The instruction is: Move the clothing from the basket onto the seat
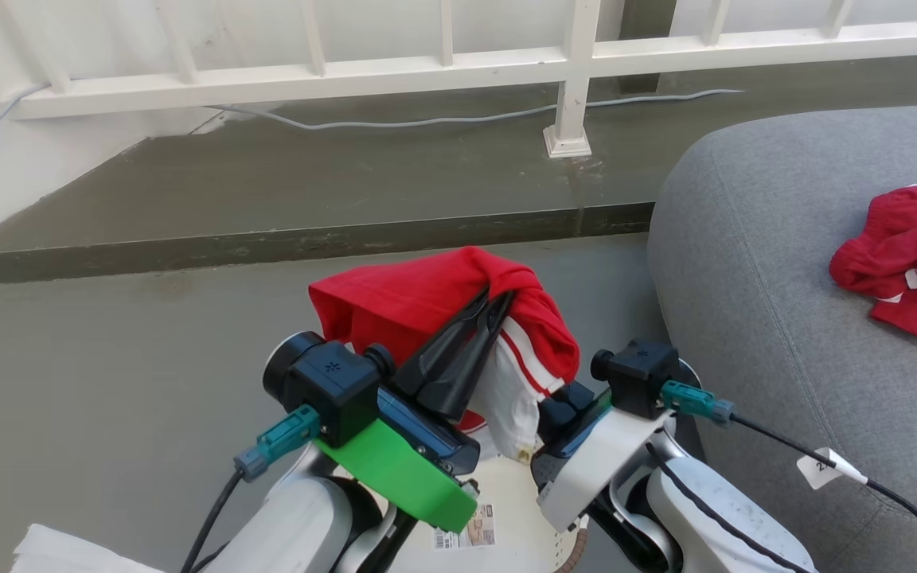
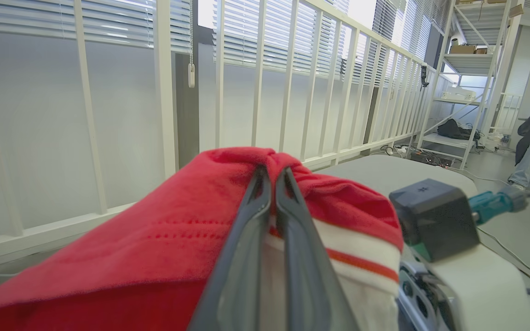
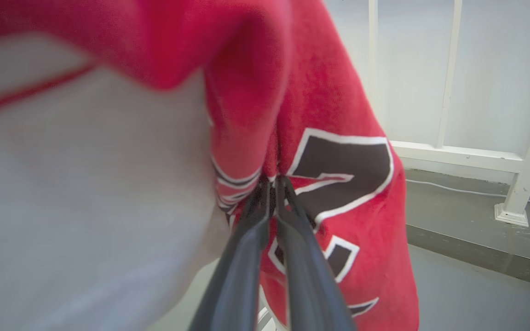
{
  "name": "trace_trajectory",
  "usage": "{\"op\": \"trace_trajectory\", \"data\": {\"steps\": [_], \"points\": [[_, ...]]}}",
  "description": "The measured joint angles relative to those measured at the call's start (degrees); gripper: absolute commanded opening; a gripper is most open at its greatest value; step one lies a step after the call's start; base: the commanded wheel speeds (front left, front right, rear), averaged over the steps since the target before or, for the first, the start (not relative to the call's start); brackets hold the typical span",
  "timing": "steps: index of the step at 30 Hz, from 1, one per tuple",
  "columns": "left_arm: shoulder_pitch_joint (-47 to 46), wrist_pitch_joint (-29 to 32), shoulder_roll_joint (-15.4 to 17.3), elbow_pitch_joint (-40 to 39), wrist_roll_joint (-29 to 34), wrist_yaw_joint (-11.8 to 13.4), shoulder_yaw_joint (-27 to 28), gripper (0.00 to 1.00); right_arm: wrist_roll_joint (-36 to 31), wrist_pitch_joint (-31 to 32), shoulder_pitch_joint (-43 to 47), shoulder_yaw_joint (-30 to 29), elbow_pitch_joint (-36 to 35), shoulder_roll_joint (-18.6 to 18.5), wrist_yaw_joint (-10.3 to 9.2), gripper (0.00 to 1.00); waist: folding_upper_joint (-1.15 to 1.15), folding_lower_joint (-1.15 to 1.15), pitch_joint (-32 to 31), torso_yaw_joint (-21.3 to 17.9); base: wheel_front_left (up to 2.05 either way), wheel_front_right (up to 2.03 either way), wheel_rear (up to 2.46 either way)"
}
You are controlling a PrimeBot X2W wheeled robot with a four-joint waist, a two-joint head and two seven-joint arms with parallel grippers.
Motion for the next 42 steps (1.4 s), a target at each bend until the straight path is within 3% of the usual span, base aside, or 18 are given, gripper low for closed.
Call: {"op": "trace_trajectory", "data": {"steps": [14, 15, 17, 18, 19, 29, 42], "points": [[0.2, 1.1, 0.4, -1.2, 0.0, 0.0, -0.4, 0.02, 3.6, -2.5, -1.9, 0.5, 2.3, 0.1, 0.0, 0.0, 0.0, 0.0, 0.3, -0.1, 0.0, 0.0, 0.0], [0.2, 1.3, 0.4, -1.2, 0.0, 0.0, -0.5, 0.09, 3.9, -2.8, -1.9, 0.3, 2.4, 0.1, 0.0, 0.0, 0.0, 0.0, 0.3, -0.2, 0.0, 0.0, 0.0], [0.3, 1.6, 0.4, -1.3, 0.0, 0.0, -0.6, 0.44, 4.3, -3.0, -2.0, 0.0, 2.7, 0.1, 0.0, 0.0, 0.0, 0.0, 0.4, -0.3, 0.0, 0.0, 0.0], [0.4, 1.6, 0.4, -1.3, 0.0, 0.0, -0.6, 0.65, 4.6, -3.2, -2.1, -0.3, 2.8, 0.1, 0.0, 0.0, 0.0, 0.0, 0.4, -0.4, 0.0, 0.0, 0.0], [0.5, 1.8, 0.5, -1.3, 0.0, 0.0, -0.7, 1.0, 4.8, -3.3, -2.3, -0.6, 3.0, 0.1, 0.0, 0.0, 0.0, 0.0, 0.4, -0.5, 0.0, 0.0, 0.0], [0.9, 3.1, 2.3, -2.1, 2.3, 0.0, -1.7, 1.0, 5.0, -4.5, -5.6, -5.3, 3.8, 0.0, -0.16, 0.0, 0.0, 0.0, 1.5, -2.2, 0.0, 0.0, 0.0], [0.9, 5.6, 5.2, -2.8, 5.8, -0.1, -4.8, 1.0, 4.9, -5.0, -9.0, -13.0, 5.9, -4.4, -3.21, 0.0, 0.0, 0.0, 4.6, -5.3, 0.0, 0.0, 0.0]]}}
